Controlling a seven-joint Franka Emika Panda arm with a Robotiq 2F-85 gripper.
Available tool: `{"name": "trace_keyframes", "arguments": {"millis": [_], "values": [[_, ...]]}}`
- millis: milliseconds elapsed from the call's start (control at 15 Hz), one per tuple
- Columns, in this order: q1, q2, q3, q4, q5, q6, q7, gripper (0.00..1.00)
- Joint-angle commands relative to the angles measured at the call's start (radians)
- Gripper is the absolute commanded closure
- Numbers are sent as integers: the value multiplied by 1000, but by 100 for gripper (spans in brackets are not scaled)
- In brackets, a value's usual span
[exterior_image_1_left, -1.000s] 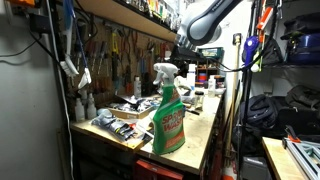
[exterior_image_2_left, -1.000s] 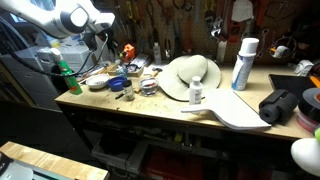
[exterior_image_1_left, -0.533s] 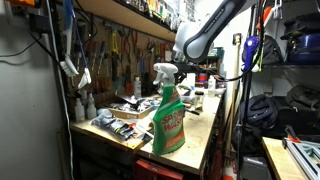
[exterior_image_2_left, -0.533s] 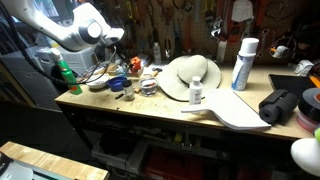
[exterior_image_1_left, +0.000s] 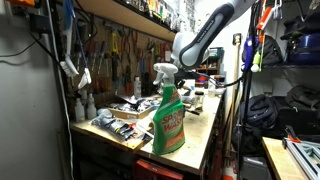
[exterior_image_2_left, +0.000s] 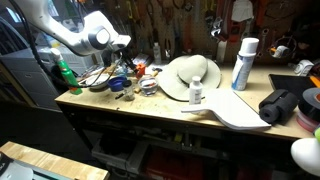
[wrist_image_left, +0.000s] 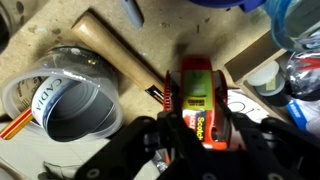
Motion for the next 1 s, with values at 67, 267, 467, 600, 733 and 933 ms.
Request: {"name": "trace_keyframes", "arguments": {"millis": [67, 267, 467, 600, 733, 933], "values": [[56, 16, -52, 18, 75, -8, -11, 26], [36, -99, -20, -27, 198, 16, -71, 4], [-56, -279, 122, -145, 448, -7, -296, 0], [7, -394, 98, -223, 602, -68, -461, 0], [43, -512, 84, -296, 737, -146, -613, 0], [59, -488, 72, -257, 767, -165, -639, 0]]}}
